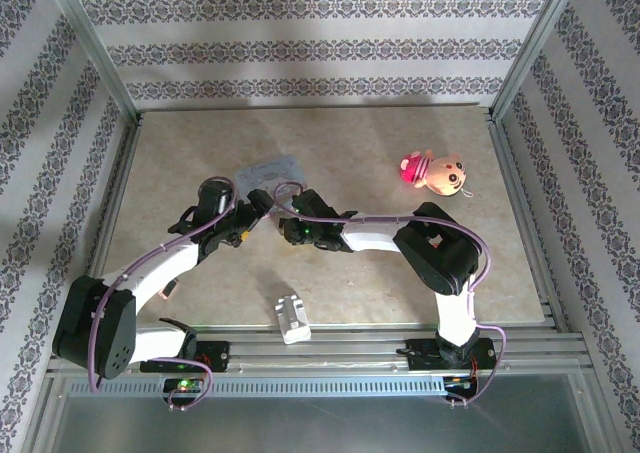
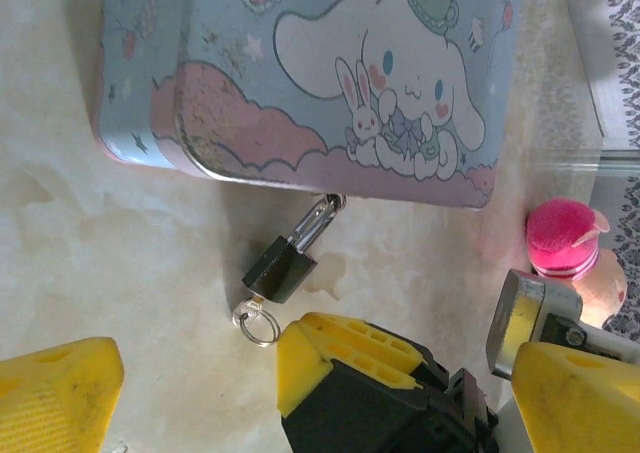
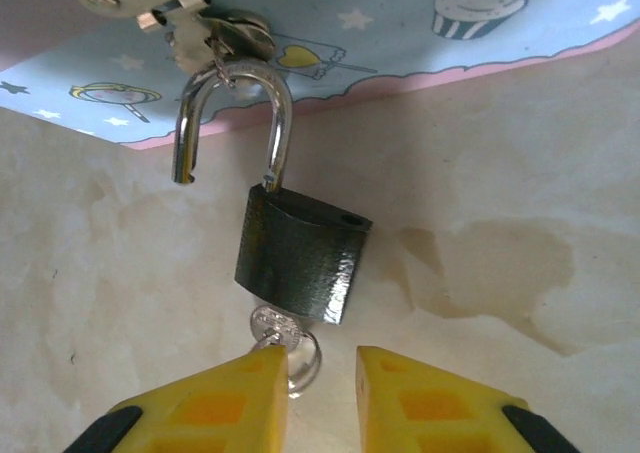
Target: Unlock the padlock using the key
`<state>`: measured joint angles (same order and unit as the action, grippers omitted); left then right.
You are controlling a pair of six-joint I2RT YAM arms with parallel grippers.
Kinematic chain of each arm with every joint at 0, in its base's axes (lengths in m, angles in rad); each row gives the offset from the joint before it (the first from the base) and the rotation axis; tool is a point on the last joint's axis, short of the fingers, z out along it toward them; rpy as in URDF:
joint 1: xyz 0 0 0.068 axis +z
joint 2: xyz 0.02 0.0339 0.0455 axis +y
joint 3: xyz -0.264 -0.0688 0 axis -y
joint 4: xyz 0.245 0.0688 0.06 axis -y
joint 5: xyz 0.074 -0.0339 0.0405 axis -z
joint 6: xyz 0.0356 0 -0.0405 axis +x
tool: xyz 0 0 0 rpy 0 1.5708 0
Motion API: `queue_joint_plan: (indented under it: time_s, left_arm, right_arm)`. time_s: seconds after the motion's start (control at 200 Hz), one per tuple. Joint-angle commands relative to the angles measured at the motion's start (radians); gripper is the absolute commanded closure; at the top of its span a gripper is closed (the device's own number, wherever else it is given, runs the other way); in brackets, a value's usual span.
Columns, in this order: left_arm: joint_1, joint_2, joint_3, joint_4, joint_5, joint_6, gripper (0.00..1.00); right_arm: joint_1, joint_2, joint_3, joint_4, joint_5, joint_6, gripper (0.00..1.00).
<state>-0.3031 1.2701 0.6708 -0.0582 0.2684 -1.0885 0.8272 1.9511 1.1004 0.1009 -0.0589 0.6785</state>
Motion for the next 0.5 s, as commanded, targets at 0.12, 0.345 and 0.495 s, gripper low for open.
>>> queue_joint_plan:
  time_s: [0.12, 0.345, 0.495]
  left_arm:
    - [0.044, -0.048, 0.065, -0.089, -0.060, 0.120, 0.01]
    - [0.067, 0.022, 0.217, -0.249, -0.130, 0.328, 0.01]
    - [0.098, 0.117, 0.291, -0.285, -0.145, 0.395, 0.01]
  right_arm:
    - [0.007, -0.095, -0.012, -0.026, 0.031, 0.011, 0.67]
    - [0.007, -0.109, 0.032, -0.111, 0.054, 0.098, 0.62]
    - [0.020, -0.068, 0.103, -0.210, 0.113, 0.113, 0.56]
